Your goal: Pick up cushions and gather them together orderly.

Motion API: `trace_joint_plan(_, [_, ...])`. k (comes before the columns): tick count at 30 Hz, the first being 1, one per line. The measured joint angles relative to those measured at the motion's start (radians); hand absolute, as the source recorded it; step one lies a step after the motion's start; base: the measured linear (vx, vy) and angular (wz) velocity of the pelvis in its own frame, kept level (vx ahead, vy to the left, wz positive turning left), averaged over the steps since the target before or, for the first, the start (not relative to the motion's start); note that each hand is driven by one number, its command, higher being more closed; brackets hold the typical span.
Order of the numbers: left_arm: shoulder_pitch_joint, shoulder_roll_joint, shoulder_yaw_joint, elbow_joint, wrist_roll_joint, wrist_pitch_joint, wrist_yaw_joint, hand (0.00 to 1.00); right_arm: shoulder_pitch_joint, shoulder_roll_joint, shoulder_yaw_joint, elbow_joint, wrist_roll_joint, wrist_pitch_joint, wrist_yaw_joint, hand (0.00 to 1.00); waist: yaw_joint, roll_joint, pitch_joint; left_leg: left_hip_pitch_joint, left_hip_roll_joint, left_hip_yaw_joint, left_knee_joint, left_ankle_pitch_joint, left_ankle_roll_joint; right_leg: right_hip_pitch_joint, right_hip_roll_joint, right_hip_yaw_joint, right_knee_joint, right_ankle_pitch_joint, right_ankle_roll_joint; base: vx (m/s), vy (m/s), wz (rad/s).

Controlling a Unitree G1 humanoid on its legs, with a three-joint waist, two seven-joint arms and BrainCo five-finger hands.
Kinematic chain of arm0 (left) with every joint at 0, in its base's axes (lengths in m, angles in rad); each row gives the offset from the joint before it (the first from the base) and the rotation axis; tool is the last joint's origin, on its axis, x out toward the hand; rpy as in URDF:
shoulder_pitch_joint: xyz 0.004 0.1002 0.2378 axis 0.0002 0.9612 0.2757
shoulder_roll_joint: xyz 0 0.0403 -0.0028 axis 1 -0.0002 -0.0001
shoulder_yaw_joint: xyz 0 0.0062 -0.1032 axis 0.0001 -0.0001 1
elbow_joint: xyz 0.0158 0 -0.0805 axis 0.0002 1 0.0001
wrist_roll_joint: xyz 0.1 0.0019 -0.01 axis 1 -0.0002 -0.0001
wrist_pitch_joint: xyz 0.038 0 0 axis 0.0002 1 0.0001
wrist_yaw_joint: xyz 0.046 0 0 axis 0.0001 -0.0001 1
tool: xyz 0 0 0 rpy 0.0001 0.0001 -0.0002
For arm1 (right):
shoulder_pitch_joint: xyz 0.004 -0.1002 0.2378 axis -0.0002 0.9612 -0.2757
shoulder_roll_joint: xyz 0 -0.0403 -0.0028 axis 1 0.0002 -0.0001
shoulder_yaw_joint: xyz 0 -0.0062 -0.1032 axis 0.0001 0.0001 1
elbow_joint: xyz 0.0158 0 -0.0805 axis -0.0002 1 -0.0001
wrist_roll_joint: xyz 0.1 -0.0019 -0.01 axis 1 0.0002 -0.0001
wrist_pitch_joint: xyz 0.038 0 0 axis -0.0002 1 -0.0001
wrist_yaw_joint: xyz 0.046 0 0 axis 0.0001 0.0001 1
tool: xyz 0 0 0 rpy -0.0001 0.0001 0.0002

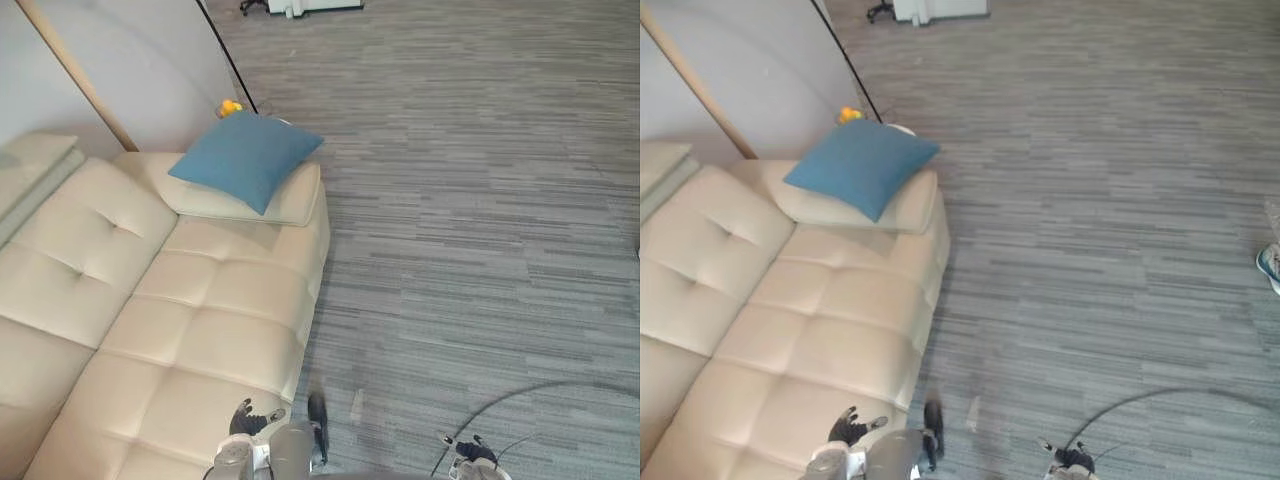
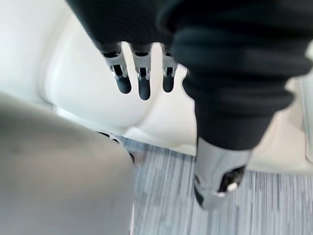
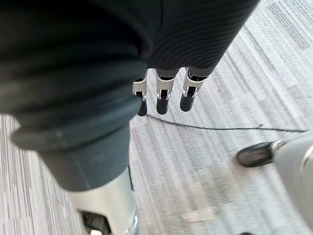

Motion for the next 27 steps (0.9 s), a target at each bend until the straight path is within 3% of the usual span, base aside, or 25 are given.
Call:
trace_joint_plan(1, [-0.002,0.001,0.0,0.0,0.0,0.0,-0.001,0.0,0.002,0.0,0.0,0.002,-0.001,-0.001,0.002,0.0,0.003,-0.014,-0.002,0.027,-0.013,0.018,-0.006,-0.025,0.0,-0.044,-0.019,0.031,0.124,-0.001,0.019,0.71,0.19,-0.21])
trace_joint_plan(2, [-0.002,0.003,-0.001,0.0,-0.001,0.0,-0.009,0.0,0.003,0.002,-0.001,0.003,-0.008,0.0,0.005,0.0,0.007,-0.02,0.0,0.061,-0.027,0.023,-0.015,-0.044,0.003,-0.106,-0.034,0.058,0.29,0.014,0.09,0.56,0.187,-0.13])
trace_joint_plan(3, [-0.004,0.005,-0.007,0.0,-0.001,0.004,-0.011,0.0,0.006,0.004,0.002,0.0,-0.012,0.001,0.006,0.0,0.002,-0.02,0.002,0.097,-0.038,0.023,-0.015,-0.057,0.007,-0.185,-0.049,0.078,0.486,0.065,0.196,0.67,0.203,0.05])
trace_joint_plan(4, [-0.005,0.0,-0.009,0.0,-0.002,0.015,-0.011,0.0,0.018,0.006,0.021,0.0,-0.029,0.001,0.007,0.0,-0.005,-0.014,0.007,0.164,-0.046,0.018,-0.019,-0.091,0.009,-0.262,-0.064,0.087,0.687,0.102,0.226,0.54,0.147,0.1])
trace_joint_plan(5, [-0.006,-0.004,-0.015,0.0,-0.002,0.018,-0.011,0.0,0.025,0.007,0.027,-0.001,-0.032,0.001,0.009,0.0,-0.005,-0.007,0.013,0.214,-0.046,0.017,-0.027,-0.108,0.005,-0.291,-0.074,0.071,0.755,0.102,0.212,0.62,0.148,0.05])
trace_joint_plan(7, [-0.011,-0.015,-0.039,0.001,-0.003,0.019,-0.009,0.0,0.024,0.007,0.024,-0.019,-0.033,0.001,0.014,0.0,-0.006,0.021,0.032,0.357,-0.043,0.009,-0.111,-0.116,-0.002,-0.354,-0.104,-0.014,0.759,0.059,0.123,0.51,0.053,0.05])
trace_joint_plan(8, [-0.017,-0.023,-0.04,0.008,-0.004,0.02,-0.009,0.0,0.022,0.007,0.023,-0.041,-0.035,-0.003,0.016,0.0,-0.018,0.034,0.037,0.407,-0.032,0.0,-0.144,-0.12,-0.008,-0.391,-0.11,-0.066,0.664,0.037,0.081,0.35,0.003,0.16])
trace_joint_plan(10, [-0.028,-0.023,-0.045,0.017,-0.004,0.018,-0.009,0.0,0.013,0.008,0.009,-0.037,-0.034,-0.005,0.017,0.0,-0.029,0.038,0.038,0.426,-0.014,-0.017,-0.148,-0.134,-0.031,-0.437,-0.1,-0.093,0.498,0.043,0.065,0.36,-0.083,0.35])
trace_joint_plan(12, [-0.034,-0.021,-0.045,0.034,-0.003,0.018,-0.009,0.0,0.005,0.008,-0.011,-0.036,-0.035,-0.004,0.017,0.0,-0.048,0.039,0.038,0.449,0.015,-0.04,-0.154,-0.162,-0.053,-0.47,-0.067,-0.063,0.283,0.115,0.042,0.45,-0.218,0.44])
trace_joint_plan(13, [-0.03,-0.019,-0.045,0.047,-0.002,0.019,-0.009,0.0,0.004,0.009,-0.025,-0.033,-0.034,-0.003,0.017,0.0,-0.055,0.032,0.042,0.472,0.03,-0.052,-0.156,-0.191,-0.071,-0.476,-0.048,-0.024,0.162,0.189,0.037,0.43,-0.281,0.4])
trace_joint_plan(14, [-0.023,-0.013,-0.039,0.048,-0.002,0.017,-0.009,0.0,0.011,0.01,-0.03,-0.026,-0.035,-0.001,0.016,0.0,-0.056,0.009,0.04,0.492,0.028,-0.068,-0.153,-0.213,-0.09,-0.473,-0.044,0.007,0.096,0.291,0.046,0.46,-0.314,0.34])
trace_joint_plan(15, [-0.025,-0.017,-0.034,0.067,-0.003,0.018,-0.009,0.0,0.014,-0.003,-0.043,-0.009,-0.034,0.002,0.017,0.0,-0.059,0.024,0.04,0.507,0.046,-0.089,-0.146,-0.227,-0.105,-0.469,-0.024,0.002,0.132,0.301,0.013,0.46,-0.323,0.13])
trace_joint_plan(17, [-0.021,-0.037,-0.015,0.068,-0.002,0.015,-0.01,0.0,0.007,-0.006,-0.068,0.005,-0.034,0.002,0.013,0.0,-0.051,0.048,0.028,0.474,0.077,-0.098,-0.038,-0.226,-0.106,-0.467,-0.009,-0.011,0.167,0.236,-0.01,0.42,-0.322,0.03])
trace_joint_plan(18, [-0.021,-0.056,0.006,0.068,-0.002,0.015,-0.009,0.0,0.01,-0.005,-0.071,0.003,-0.034,0.001,0.015,0.0,-0.057,0.061,0.027,0.42,0.1,-0.104,0.102,-0.225,-0.109,-0.442,-0.004,-0.032,0.17,0.21,-0.026,0.38,-0.325,0.27])
trace_joint_plan(20, [-0.021,-0.082,0.035,0.049,-0.019,0.014,-0.011,0.0,0.016,-0.011,-0.066,-0.002,-0.027,0.0,0.014,0.0,-0.059,0.073,0.026,0.301,0.142,-0.131,0.39,-0.156,-0.159,-0.376,0.002,-0.072,0.165,0.171,-0.044,0.37,-0.294,0.46])
trace_joint_plan(21, [-0.018,-0.093,0.042,0.027,-0.046,0.011,-0.012,0.0,0.027,-0.018,-0.04,-0.004,-0.025,0.0,0.013,0.0,-0.056,0.074,0.032,0.218,0.174,-0.144,0.579,-0.069,-0.165,-0.312,0.007,-0.093,0.148,0.149,-0.061,0.39,-0.241,0.45])
trace_joint_plan(22, [-0.016,-0.094,0.04,0.007,-0.047,0.008,-0.014,0.0,0.026,-0.019,-0.009,-0.004,-0.026,0.0,0.013,0.0,-0.046,0.069,0.032,0.146,0.198,-0.116,0.704,-0.081,-0.13,-0.238,0.008,-0.114,0.108,0.132,-0.072,0.37,-0.212,0.36])
trace_joint_plan(24, [-0.016,-0.095,0.036,-0.005,-0.047,0.007,-0.016,0.0,0.023,-0.011,-0.003,-0.009,-0.025,0.0,0.014,0.0,-0.045,0.065,0.035,0.092,0.205,-0.074,0.704,-0.103,-0.115,-0.179,0.007,-0.129,0.056,0.131,-0.069,0.25,-0.114,0.23])
trace_joint_plan(27, [-0.016,-0.095,0.031,-0.016,-0.061,0.0,-0.018,0.0,0.007,0.001,-0.004,-0.026,-0.014,0.001,0.014,0.0,-0.038,0.066,0.036,0.047,0.184,0.025,0.485,-0.138,-0.103,-0.101,0.0,-0.146,-0.003,0.126,-0.054,0.28,0.002,0.13])
